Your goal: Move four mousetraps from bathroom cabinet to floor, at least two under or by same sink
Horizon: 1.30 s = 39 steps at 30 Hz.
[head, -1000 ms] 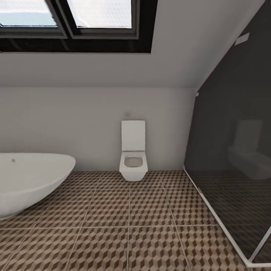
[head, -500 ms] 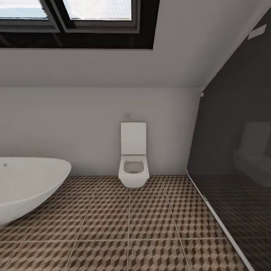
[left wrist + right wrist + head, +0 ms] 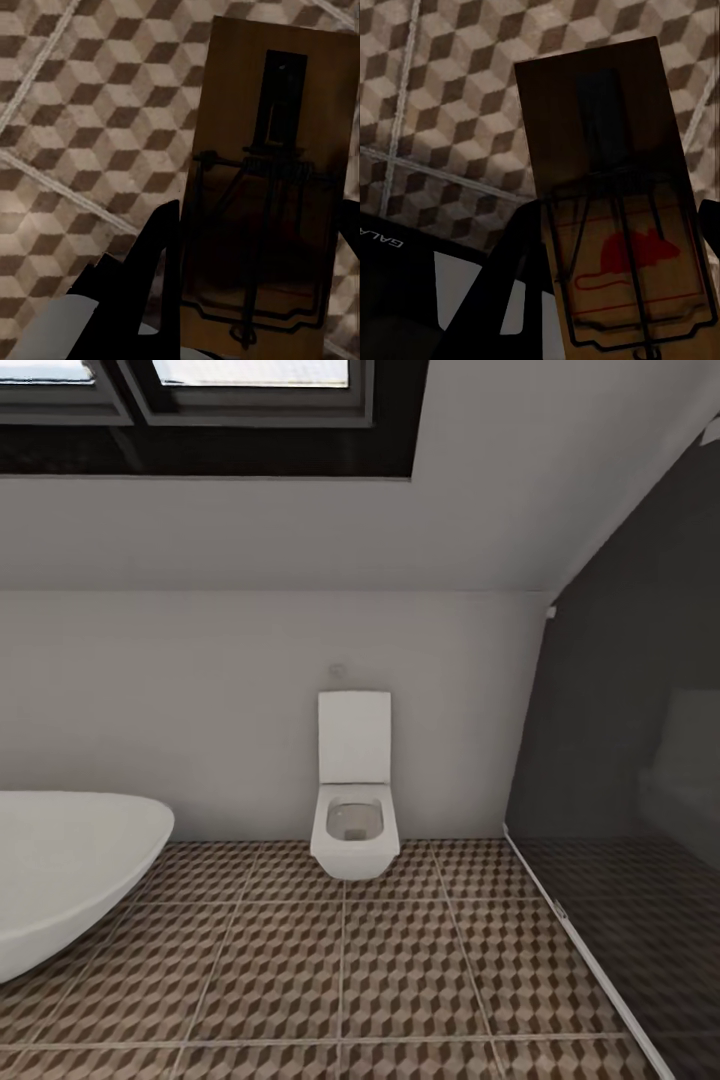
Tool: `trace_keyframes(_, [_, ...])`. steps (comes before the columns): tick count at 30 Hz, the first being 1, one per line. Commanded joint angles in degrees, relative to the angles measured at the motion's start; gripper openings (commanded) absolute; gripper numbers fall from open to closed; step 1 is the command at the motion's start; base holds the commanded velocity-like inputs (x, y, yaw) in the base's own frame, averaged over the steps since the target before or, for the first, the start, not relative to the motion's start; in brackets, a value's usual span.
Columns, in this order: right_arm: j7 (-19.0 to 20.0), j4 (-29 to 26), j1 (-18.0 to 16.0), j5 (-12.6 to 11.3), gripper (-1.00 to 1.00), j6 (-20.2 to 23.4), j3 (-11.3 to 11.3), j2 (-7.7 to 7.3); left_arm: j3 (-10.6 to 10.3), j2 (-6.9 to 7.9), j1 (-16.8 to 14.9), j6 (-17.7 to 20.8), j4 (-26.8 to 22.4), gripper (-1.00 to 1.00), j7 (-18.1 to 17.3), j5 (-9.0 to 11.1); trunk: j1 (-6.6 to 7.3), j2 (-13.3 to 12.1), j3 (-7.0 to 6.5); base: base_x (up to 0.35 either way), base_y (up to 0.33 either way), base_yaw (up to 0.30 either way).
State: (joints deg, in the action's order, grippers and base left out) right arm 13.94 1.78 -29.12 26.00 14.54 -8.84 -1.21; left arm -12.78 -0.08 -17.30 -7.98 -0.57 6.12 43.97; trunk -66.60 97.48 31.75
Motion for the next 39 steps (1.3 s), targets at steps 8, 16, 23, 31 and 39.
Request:
trace_keyframes(8, [0.2,0.0,-0.1,0.4,-1.0,0.1,-0.5,-0.02,-0.5,-0.01,0.0,-0.1,0.0,-1.0,0.6,0.1,-0.03,0.0,0.06,0.324,0.0,0.066])
trace_keyframes(16, [0.2,0.0,-0.1,0.4,-1.0,0.1,-0.5,-0.02,-0.5,-0.01,0.0,-0.1,0.0,-1.0,0.6,0.1,-0.03,0.0,0.06,0.324,0.0,0.117])
trace_keyframes(23, [0.2,0.0,-0.1,0.4,-1.0,0.0,-0.5,-0.02,-0.5,-0.01,0.0,-0.2,0.0,-1.0,0.5,0.0,-0.03,0.0,0.06,0.324,0.0,0.008])
trace_keyframes(31, [0.2,0.0,-0.1,0.4,-1.0,0.0,-0.5,-0.02,-0.6,-0.01,0.0,-0.2,0.0,-1.0,0.5,0.0,-0.03,0.0,0.06,0.324,0.0,0.0])
trace_keyframes(39, [0.2,0.0,-0.1,0.4,-1.0,0.0,-0.5,-0.02,-0.6,-0.01,0.0,-0.2,0.0,-1.0,0.5,0.0,-0.03,0.0,0.06,0.324,0.0,0.0])
